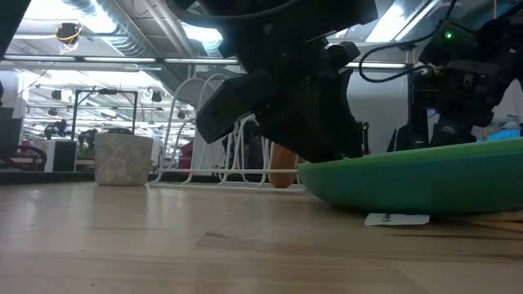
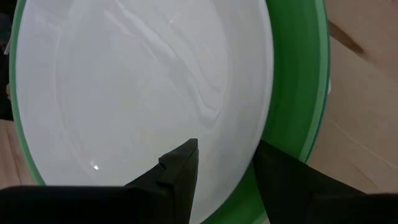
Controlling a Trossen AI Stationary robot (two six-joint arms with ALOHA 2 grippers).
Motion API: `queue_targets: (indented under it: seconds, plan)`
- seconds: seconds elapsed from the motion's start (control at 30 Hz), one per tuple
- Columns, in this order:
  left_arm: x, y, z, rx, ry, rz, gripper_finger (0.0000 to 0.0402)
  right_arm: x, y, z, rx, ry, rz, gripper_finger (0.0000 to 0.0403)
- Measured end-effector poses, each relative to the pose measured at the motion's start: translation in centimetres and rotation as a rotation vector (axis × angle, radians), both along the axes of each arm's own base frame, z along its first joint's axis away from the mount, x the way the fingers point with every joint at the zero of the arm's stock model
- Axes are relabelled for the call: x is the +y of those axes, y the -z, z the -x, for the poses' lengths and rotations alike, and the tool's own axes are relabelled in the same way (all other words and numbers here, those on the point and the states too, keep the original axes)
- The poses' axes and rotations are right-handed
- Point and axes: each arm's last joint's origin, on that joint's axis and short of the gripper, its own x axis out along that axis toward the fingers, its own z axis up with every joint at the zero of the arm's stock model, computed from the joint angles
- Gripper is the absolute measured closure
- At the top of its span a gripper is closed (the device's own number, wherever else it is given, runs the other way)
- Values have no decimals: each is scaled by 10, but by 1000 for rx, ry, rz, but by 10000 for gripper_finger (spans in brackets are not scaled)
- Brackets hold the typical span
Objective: Sort dishes
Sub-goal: Put the white plate from the top of green plate onto the white dish rack
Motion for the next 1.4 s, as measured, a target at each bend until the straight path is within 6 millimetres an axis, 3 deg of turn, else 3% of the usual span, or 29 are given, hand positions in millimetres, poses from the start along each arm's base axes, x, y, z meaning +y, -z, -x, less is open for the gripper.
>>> queue_targets:
  seconds: [0.57, 0.93, 1.4]
  plan:
    - [0, 0, 0, 0, 0, 0, 256, 1, -2, -2, -48, -68, -19, 258]
    - [1, -1, -1, -3, 34, -45, 257, -2, 13, -9, 75, -45, -25, 258]
    - [23, 0, -7, 30, 91, -7, 257, -6, 27, -24, 83, -69, -65, 258]
